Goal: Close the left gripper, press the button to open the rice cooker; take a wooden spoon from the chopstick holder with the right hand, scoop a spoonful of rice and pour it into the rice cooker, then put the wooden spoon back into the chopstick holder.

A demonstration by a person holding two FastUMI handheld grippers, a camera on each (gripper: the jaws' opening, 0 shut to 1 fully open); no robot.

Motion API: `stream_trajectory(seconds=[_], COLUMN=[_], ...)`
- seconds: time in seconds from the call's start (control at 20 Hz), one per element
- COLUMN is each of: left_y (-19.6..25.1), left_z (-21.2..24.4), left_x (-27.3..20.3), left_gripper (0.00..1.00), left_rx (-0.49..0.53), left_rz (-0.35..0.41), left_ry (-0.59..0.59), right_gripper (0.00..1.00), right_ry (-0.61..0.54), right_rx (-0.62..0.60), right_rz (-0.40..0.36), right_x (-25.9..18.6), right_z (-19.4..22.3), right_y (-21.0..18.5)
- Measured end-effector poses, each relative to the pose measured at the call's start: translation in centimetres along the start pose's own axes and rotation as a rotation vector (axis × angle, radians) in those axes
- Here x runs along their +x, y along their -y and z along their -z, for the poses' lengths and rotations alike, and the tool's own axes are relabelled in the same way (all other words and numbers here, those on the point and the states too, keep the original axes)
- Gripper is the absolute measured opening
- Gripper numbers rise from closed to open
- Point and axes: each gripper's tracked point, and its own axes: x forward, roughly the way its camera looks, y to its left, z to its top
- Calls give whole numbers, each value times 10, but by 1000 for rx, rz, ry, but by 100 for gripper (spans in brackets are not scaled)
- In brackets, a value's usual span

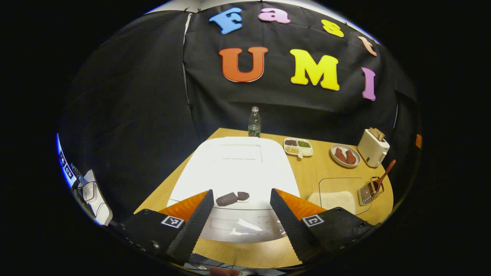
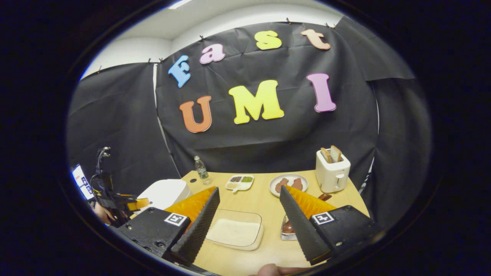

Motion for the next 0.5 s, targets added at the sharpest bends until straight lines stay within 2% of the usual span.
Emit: stream_trajectory(seconds=[0.05,0.1,0.3,0.5], left_y=[-2,-9,-12,-5], left_z=[-8,-16,-54,-97], left_x=[-9,-19,-78,-150], left_gripper=[96,96,96,95], left_rx=[-9,-20,-22,-16], left_rz=[8,14,57,114], left_ry=[36,75,242,414], right_gripper=[96,100,100,100], right_ry=[4,11,75,170], right_rx=[-7,-13,-34,-67], right_rz=[4,9,37,100], right_x=[-5,-11,-43,-90], right_z=[0,0,-17,-39], right_y=[-6,-12,-46,-78])
